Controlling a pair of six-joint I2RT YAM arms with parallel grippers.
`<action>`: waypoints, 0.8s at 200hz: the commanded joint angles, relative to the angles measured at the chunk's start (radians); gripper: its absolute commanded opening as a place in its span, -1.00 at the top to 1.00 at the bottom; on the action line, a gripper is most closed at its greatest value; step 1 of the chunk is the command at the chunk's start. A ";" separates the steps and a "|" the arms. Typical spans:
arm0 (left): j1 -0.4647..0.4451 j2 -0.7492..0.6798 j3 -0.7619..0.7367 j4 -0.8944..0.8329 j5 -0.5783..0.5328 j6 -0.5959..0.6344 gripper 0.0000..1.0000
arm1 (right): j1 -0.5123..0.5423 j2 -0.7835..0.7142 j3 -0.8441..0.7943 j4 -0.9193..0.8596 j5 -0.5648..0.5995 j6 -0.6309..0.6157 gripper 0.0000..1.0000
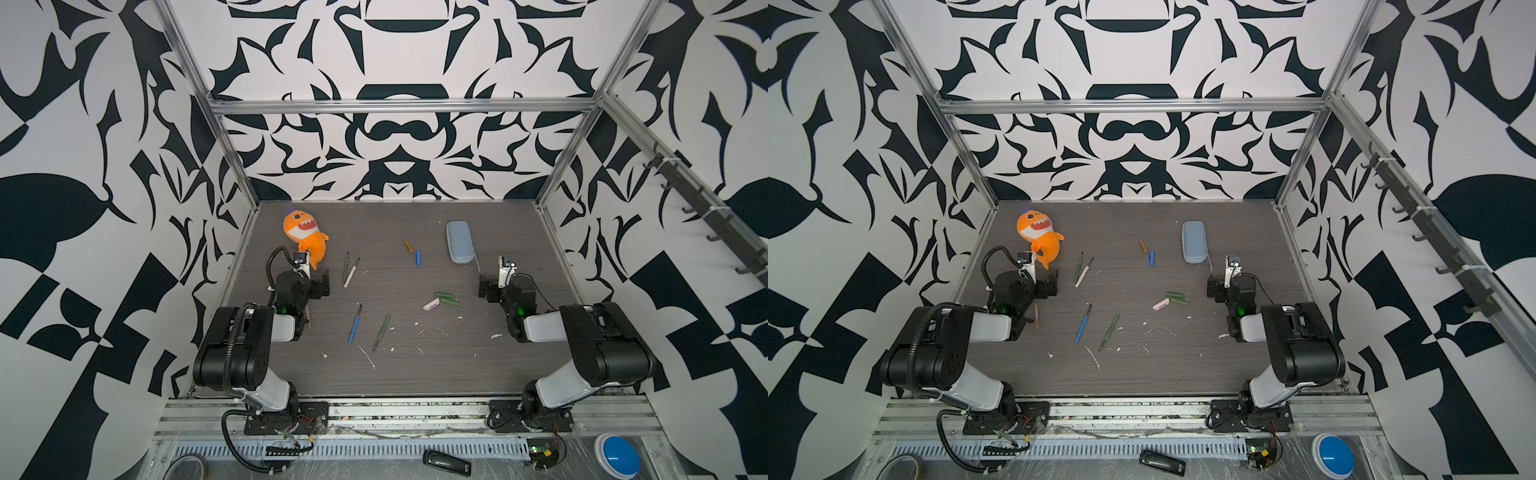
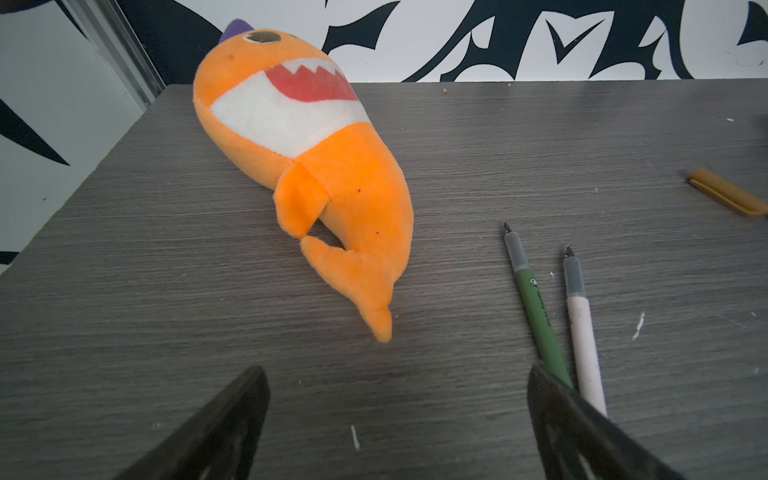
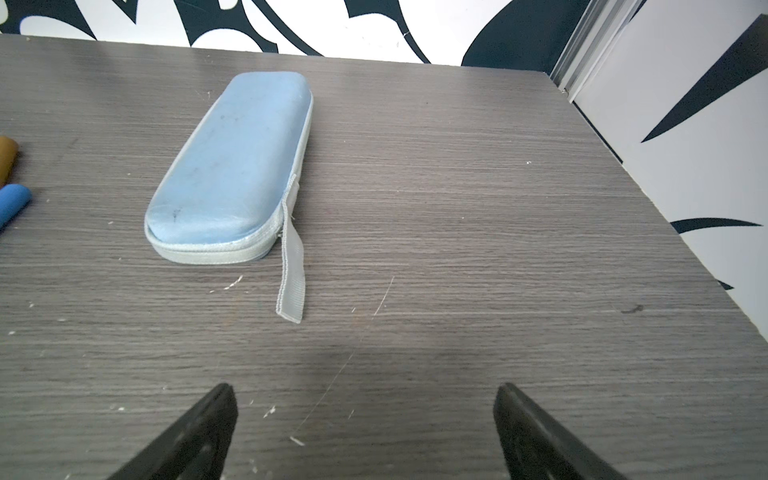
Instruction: Insert the pens into the pen caps
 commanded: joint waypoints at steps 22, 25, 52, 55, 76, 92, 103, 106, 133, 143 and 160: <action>0.006 -0.002 0.003 0.014 0.017 0.014 -0.98 | 0.004 -0.014 0.012 0.030 0.000 -0.005 -1.00; 0.006 -0.002 0.002 0.013 0.017 0.014 -0.99 | 0.004 -0.015 0.012 0.030 0.000 -0.005 -1.00; 0.006 -0.001 0.002 0.013 0.017 0.014 -0.99 | 0.004 -0.013 0.011 0.031 -0.003 -0.006 -1.00; 0.006 -0.001 0.002 0.012 0.017 0.014 -0.98 | 0.004 -0.014 0.011 0.031 -0.004 -0.005 -1.00; 0.006 -0.002 0.003 0.014 0.019 0.021 -0.98 | 0.004 -0.014 0.011 0.032 -0.003 -0.007 -1.00; 0.006 -0.003 0.003 0.014 0.017 0.021 -0.98 | 0.003 -0.014 0.012 0.033 -0.003 -0.008 -1.00; 0.006 -0.002 0.003 0.014 0.005 0.014 -0.99 | 0.004 -0.014 0.011 0.034 -0.004 -0.009 -1.00; 0.006 -0.001 0.003 0.014 0.005 0.015 -0.99 | 0.004 -0.014 0.012 0.033 -0.005 -0.009 -1.00; 0.006 -0.001 0.005 0.009 0.004 0.013 -0.98 | 0.004 -0.013 0.019 0.021 0.041 0.006 -1.00; 0.006 -0.010 0.002 0.022 -0.012 0.011 -0.99 | 0.004 -0.029 0.029 -0.003 0.071 0.019 -1.00; 0.006 -0.145 0.045 -0.155 -0.062 -0.012 -0.99 | 0.008 -0.117 0.129 -0.240 0.081 0.025 -1.00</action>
